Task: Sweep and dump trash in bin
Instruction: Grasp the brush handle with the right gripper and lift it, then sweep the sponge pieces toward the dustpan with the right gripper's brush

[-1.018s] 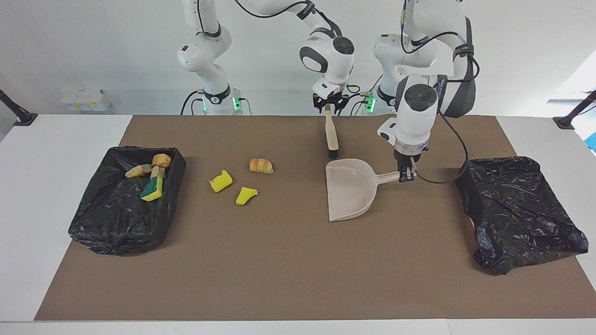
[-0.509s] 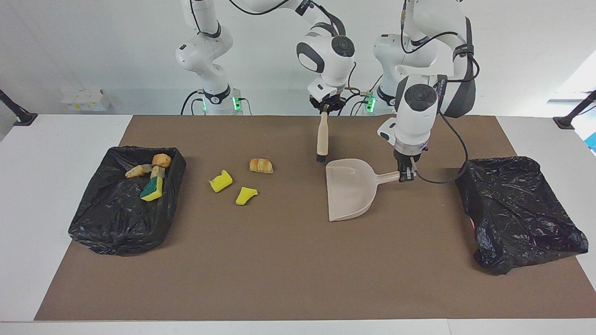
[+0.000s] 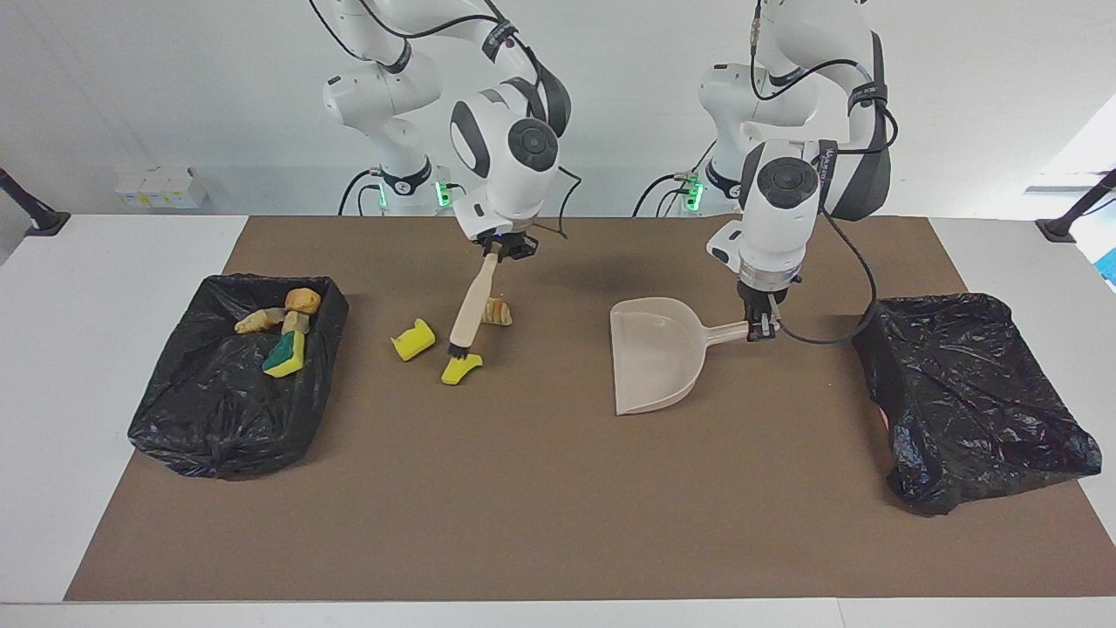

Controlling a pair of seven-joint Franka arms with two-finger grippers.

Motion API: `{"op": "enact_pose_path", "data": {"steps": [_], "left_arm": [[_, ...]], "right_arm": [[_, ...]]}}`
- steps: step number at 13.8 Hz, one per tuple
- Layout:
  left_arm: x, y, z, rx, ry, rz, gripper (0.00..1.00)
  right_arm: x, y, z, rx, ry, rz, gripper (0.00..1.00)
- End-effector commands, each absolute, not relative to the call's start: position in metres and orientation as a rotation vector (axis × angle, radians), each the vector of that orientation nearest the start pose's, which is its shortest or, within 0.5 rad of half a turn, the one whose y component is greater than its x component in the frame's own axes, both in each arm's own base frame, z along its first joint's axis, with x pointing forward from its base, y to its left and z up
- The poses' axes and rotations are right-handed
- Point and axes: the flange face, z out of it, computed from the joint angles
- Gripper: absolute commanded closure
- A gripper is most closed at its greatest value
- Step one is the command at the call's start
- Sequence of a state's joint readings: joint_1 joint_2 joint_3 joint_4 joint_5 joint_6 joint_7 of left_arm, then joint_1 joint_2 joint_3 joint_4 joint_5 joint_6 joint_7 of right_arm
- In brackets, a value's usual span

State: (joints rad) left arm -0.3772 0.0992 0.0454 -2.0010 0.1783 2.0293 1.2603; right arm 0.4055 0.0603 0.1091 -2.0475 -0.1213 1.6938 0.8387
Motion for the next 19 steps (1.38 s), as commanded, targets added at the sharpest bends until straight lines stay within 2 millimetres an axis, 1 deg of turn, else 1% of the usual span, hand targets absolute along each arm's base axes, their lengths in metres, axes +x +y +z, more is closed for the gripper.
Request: {"op": "enact_pose_path", "data": {"steps": [1, 2, 4, 5, 6, 7, 8, 9, 10, 11, 12, 14, 16, 17, 18, 19], "left_arm": [[0.527, -0.173, 0.407, -1.991, 2.253, 0.21, 1.0], [0.527, -0.173, 0.408, -1.991, 2.25, 0.203, 1.0], [0.525, -0.172, 0.405, -1.992, 2.252, 0.207, 1.0], [0.525, -0.173, 0.405, -1.99, 2.254, 0.207, 1.0], [0.525, -0.173, 0.405, -1.993, 2.251, 0.206, 1.0], [0.525, -0.173, 0.405, -1.995, 2.249, 0.206, 1.0], [0.524, -0.174, 0.405, -1.991, 2.254, 0.21, 1.0], [0.522, -0.175, 0.406, -1.989, 2.256, 0.21, 1.0], [0.521, -0.177, 0.405, -1.984, 2.261, 0.212, 1.0], [0.521, -0.178, 0.406, -1.982, 2.262, 0.209, 1.0], [0.521, -0.178, 0.406, -1.982, 2.262, 0.209, 1.0], [0.519, -0.179, 0.404, -1.98, 2.266, 0.22, 1.0], [0.519, -0.18, 0.404, -1.977, 2.269, 0.219, 1.0], [0.519, -0.18, 0.405, -1.976, 2.269, 0.217, 1.0], [0.519, -0.181, 0.405, -1.976, 2.268, 0.215, 1.0], [0.519, -0.181, 0.405, -1.976, 2.268, 0.215, 1.0]], "right_arm": [[0.449, 0.197, 0.377, -3.485, 0.43, 0.46, 1.0], [0.453, 0.177, 0.378, -3.475, 0.428, 0.475, 1.0], [0.457, 0.136, 0.385, -3.445, 0.343, 0.503, 1.0], [0.455, 0.125, 0.381, -3.437, 0.33, 0.511, 1.0], [0.447, 0.116, 0.373, -3.429, 0.318, 0.485, 1.0], [0.433, 0.106, 0.362, -3.417, 0.262, 0.436, 1.0], [0.42, 0.093, 0.352, -3.403, 0.163, 0.404, 1.0], [0.413, 0.068, 0.343, -3.377, 0.07, 0.384, 1.0], [0.41, 0.052, 0.338, -3.357, -0.025, 0.386, 1.0], [0.411, 0.046, 0.338, -3.345, -0.085, 0.393, 1.0], [0.412, 0.04, 0.338, -3.332, -0.099, 0.399, 1.0], [0.411, 0.042, 0.336, -3.321, -0.145, 0.411, 1.0], [0.411, 0.05, 0.333, -3.286, -0.182, 0.426, 1.0], [0.41, 0.057, 0.323, -3.272, -0.192, 0.461, 1.0], [0.41, 0.063, 0.317, -3.262, -0.202, 0.48, 1.0], [0.41, 0.076, 0.317, -3.256, -0.219, 0.465, 1.0]]}}
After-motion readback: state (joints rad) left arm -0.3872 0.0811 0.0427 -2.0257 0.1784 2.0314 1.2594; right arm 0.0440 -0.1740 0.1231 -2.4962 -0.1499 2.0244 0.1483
